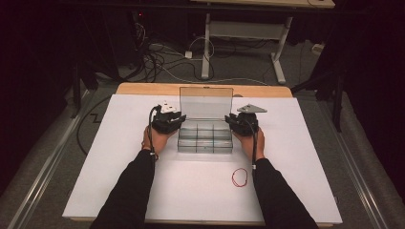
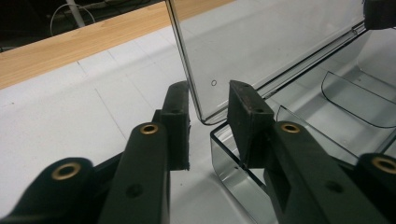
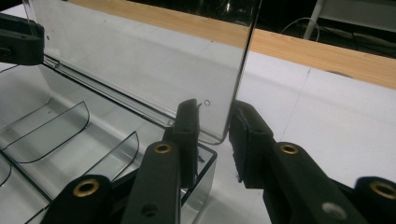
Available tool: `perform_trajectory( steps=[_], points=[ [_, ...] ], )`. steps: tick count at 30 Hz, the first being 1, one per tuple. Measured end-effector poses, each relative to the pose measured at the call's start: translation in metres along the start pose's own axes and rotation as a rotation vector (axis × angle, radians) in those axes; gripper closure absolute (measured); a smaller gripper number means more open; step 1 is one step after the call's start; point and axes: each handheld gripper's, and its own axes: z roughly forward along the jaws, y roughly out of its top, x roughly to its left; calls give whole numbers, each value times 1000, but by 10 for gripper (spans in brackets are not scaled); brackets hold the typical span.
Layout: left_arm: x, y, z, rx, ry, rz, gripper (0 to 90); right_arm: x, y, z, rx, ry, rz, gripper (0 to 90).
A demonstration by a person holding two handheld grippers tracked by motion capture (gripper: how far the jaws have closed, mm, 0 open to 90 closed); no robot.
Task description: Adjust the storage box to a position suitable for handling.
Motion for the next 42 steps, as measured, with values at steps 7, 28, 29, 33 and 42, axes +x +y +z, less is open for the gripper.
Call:
perform_trajectory(
  steps=[7, 28, 29, 33, 42],
  points=[
    [1, -2, -1, -2, -15, -16, 634, 0, 0, -2, 4, 5, 11, 675],
    [-5, -9, -2, 72, -28, 33, 560, 10, -12, -3, 137, 32, -40, 623],
    [-5, -9, -3, 69, -23, 33, 560, 10, -12, -4, 130, 29, -38, 618],
    [-6, -10, -6, 60, -22, 34, 558, 12, -15, -7, 127, 22, -34, 597],
    [-11, -10, -15, 42, -19, 63, 549, 18, -18, -15, 140, 20, -55, 585]
  ],
)
